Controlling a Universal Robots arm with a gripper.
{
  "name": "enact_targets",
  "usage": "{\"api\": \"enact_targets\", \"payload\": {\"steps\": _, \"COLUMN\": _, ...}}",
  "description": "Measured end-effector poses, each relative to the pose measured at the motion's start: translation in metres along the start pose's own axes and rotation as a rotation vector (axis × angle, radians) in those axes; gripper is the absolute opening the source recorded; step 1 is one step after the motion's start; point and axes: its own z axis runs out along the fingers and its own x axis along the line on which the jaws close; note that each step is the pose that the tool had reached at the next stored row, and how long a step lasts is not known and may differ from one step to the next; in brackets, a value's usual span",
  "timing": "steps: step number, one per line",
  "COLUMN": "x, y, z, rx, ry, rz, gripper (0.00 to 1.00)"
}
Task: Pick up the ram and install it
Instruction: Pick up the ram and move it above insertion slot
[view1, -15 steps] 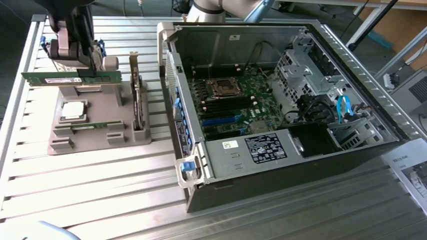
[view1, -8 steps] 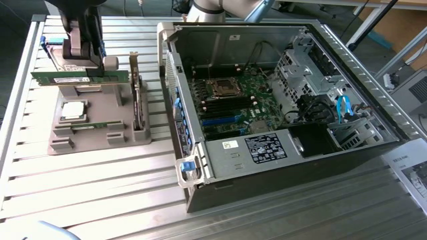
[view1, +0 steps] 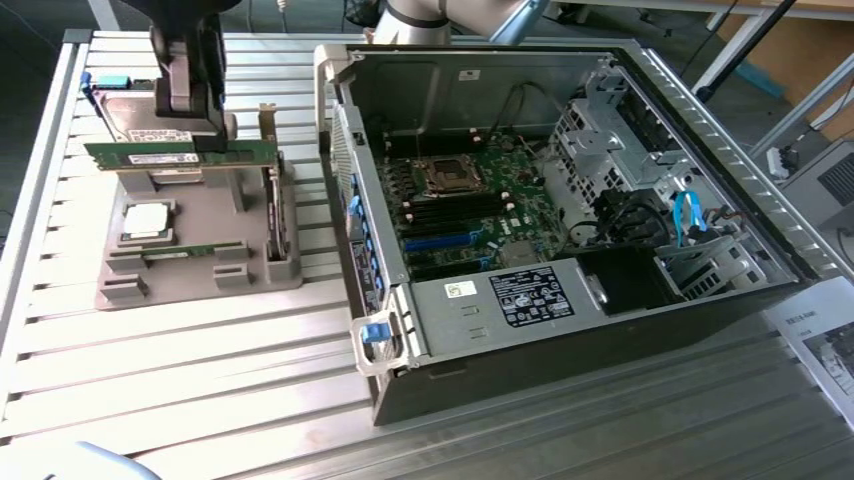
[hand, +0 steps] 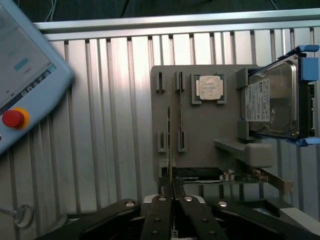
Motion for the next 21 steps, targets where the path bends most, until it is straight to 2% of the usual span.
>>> {"api": "enact_targets", "payload": {"steps": 21, "x": -0.002, "y": -0.0351, "z": -0.0015, "rx": -0.0002, "ry": 0.0004, "rz": -0.009, "gripper": 0.12}}
